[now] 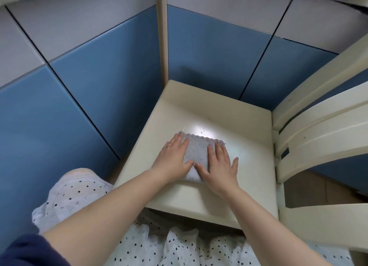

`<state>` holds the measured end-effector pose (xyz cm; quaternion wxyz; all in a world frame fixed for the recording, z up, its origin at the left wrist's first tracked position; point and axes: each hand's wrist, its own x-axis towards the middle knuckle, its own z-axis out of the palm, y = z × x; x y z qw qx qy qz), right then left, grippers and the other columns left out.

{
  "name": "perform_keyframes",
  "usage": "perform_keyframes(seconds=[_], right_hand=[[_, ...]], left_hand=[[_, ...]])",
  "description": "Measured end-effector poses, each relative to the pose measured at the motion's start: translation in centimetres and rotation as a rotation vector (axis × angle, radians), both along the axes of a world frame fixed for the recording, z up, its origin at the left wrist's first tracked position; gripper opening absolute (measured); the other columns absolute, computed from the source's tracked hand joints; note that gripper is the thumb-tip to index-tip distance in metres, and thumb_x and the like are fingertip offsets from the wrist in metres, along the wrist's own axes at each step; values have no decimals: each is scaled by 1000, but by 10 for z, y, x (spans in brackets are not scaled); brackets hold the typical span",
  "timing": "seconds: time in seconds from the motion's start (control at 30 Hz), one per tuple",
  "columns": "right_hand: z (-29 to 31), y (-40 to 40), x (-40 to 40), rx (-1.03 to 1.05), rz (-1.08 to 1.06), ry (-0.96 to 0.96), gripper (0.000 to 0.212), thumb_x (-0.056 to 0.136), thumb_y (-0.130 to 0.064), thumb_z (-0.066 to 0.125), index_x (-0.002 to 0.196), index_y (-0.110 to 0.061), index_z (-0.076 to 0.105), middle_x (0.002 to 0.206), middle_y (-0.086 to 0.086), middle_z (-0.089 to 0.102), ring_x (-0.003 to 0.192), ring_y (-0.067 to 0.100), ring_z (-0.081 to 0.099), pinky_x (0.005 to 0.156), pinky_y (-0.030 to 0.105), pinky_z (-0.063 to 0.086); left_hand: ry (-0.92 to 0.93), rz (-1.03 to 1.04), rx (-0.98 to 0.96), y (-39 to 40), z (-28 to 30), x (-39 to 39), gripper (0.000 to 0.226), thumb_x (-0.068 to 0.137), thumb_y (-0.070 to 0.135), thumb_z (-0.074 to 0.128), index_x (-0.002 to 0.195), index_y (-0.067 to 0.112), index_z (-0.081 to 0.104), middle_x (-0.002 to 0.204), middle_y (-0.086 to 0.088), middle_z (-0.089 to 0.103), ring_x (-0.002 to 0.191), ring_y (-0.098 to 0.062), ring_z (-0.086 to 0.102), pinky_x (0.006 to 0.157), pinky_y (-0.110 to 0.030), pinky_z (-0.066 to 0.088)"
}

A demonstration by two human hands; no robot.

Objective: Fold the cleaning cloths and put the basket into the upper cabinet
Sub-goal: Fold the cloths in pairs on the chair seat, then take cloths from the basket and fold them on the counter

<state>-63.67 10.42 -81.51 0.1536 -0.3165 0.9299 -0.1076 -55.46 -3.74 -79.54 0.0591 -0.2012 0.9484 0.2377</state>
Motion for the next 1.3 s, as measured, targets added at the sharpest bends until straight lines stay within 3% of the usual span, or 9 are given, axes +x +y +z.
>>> perform_keyframes(seconds=[0.13, 0.3, 0.47, 0.6, 0.7, 0.83, 1.0, 1.13, 1.3], right_hand=[[13, 13, -10, -258, -322, -50, 68, 83, -45, 57, 142, -21, 34, 145, 6, 37, 134, 29, 32, 105, 41, 30], [17, 9, -23, -326, -344, -220, 61, 77, -25, 66, 134, -18, 45, 123, 6, 56, 116, 29, 49, 97, 39, 42], [38, -3, -23, -412, -544, -568, 63, 82, -12, 64, 139, -22, 37, 94, -6, 56, 89, 13, 59, 78, 25, 46], [76, -11, -25, -514, -700, -908, 22, 83, -8, 62, 103, -14, 65, 87, 2, 70, 75, 20, 65, 58, 24, 46], [129, -27, -26, -534, -651, -1024, 11, 85, -15, 66, 96, -14, 67, 81, 4, 70, 70, 23, 60, 52, 26, 36], [221, -54, -12, -513, -457, -1040, 14, 89, -24, 62, 102, -20, 60, 93, 1, 69, 77, 19, 63, 55, 26, 43], [321, -83, 17, -493, -131, -1017, 29, 89, -29, 60, 115, -33, 48, 105, -5, 67, 99, 16, 65, 88, 41, 53], [397, -122, 49, -541, 82, -972, 32, 88, -24, 63, 112, -39, 48, 102, -11, 67, 95, 9, 65, 82, 31, 54], [451, -178, 91, -567, 230, -949, 35, 85, -27, 67, 113, -37, 50, 90, -11, 69, 84, 8, 67, 78, 31, 56]], left_hand=[[188, 298, 348, -5, 16, 13, 54, 89, 22, 60, 138, 15, 40, 129, 2, 48, 125, -17, 44, 95, -20, 32], [138, 467, 602, -14, 20, 4, 30, 85, 9, 62, 113, 18, 62, 92, 4, 64, 91, -19, 62, 86, -29, 48], [-36, 534, 722, -24, 29, 2, 15, 83, 9, 62, 96, 6, 69, 96, -15, 70, 93, -28, 67, 85, -41, 53], [-20, 661, 930, -24, 70, 18, 14, 91, 12, 58, 105, 8, 60, 107, -10, 67, 96, -22, 65, 83, -41, 55], [23, 794, 1063, -30, 112, 37, 25, 94, 19, 55, 117, 11, 52, 114, -6, 63, 98, -16, 63, 78, -34, 56], [162, 923, 1099, -41, 193, 67, 29, 94, 26, 56, 120, 13, 53, 115, -3, 65, 103, -17, 64, 86, -41, 54], [416, 1057, 1047, -58, 300, 109, 8, 94, 17, 55, 101, 15, 55, 110, -7, 65, 100, -21, 64, 86, -39, 52], [601, 1143, 1014, -70, 376, 157, 12, 94, 16, 55, 105, 18, 54, 102, -2, 69, 86, -13, 68, 73, -34, 56], [749, 1258, 886, -87, 431, 217, 37, 87, 18, 65, 121, 19, 51, 115, -4, 66, 104, -20, 65, 93, -49, 50]])
